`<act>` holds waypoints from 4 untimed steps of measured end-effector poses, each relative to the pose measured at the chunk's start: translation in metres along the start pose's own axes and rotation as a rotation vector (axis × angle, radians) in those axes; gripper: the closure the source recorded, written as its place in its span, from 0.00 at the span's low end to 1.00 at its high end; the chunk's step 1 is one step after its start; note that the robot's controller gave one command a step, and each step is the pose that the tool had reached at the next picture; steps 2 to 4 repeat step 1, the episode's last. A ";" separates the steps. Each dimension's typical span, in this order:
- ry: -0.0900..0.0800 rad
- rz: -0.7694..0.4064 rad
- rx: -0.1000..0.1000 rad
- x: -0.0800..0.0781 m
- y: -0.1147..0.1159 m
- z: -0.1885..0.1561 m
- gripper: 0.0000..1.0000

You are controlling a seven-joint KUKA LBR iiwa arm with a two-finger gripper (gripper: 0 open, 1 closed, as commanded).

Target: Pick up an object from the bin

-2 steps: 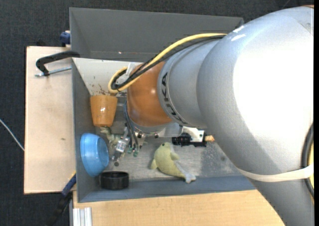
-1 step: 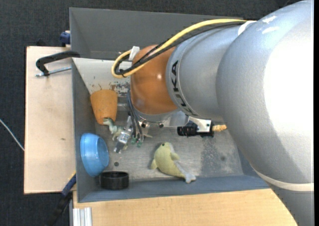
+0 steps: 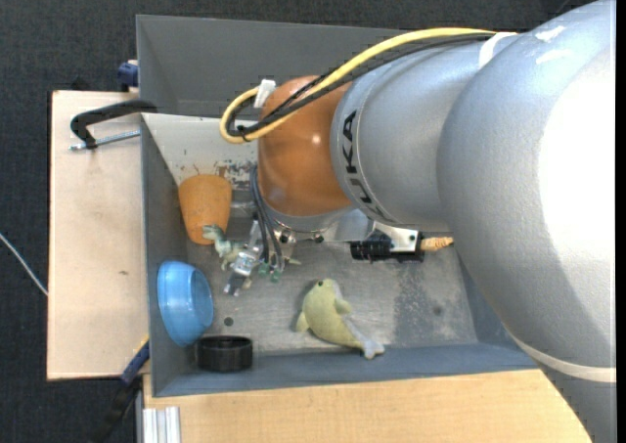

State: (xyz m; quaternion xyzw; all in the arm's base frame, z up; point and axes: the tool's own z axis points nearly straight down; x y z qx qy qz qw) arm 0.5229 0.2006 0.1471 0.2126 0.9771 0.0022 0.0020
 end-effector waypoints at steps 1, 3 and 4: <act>-0.003 -0.002 -0.002 -0.001 0.002 -0.051 1.00; -0.003 -0.002 -0.002 -0.001 0.002 -0.051 1.00; -0.003 -0.002 -0.002 -0.001 0.002 -0.051 1.00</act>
Offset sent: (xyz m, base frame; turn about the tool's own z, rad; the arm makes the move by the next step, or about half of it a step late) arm 0.0000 0.0001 0.0472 0.0000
